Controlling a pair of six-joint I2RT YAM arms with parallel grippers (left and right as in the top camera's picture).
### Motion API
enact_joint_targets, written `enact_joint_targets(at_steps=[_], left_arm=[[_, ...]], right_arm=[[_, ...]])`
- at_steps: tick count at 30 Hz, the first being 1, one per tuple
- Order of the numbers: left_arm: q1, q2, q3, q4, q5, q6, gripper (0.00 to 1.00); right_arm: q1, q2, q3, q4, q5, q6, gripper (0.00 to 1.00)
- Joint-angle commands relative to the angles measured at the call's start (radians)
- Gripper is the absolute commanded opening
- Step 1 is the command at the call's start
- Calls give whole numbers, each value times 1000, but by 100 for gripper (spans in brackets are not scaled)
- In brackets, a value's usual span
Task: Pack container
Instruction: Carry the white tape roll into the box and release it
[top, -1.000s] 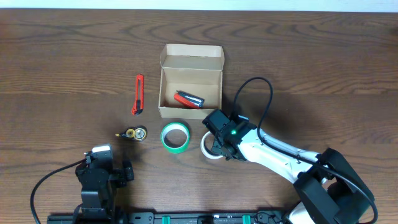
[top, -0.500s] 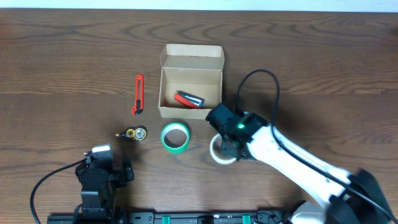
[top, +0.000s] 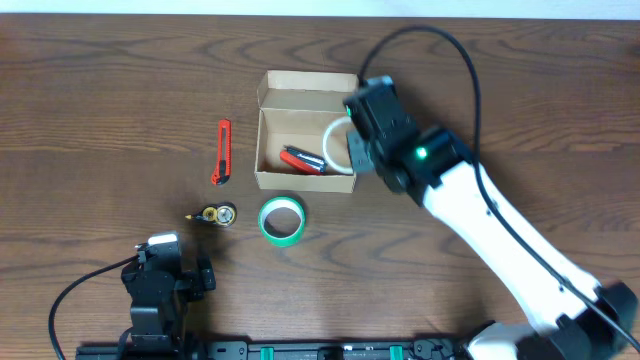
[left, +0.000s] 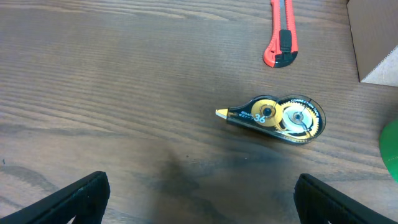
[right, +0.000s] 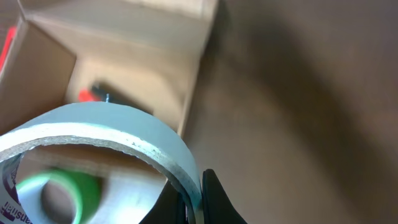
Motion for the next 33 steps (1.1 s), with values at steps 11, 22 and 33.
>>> enact_joint_targets(at_steps=[11, 22, 33], left_arm=[[6, -6, -10, -2, -14, 6, 95], [6, -6, -10, -2, -14, 6, 95], [6, -6, -10, -2, -14, 6, 95]], right_arm=[[-26, 316, 132, 139, -76, -632, 1], [-26, 395, 132, 194, -105, -706, 1], [-26, 467, 132, 218, -111, -730, 1]])
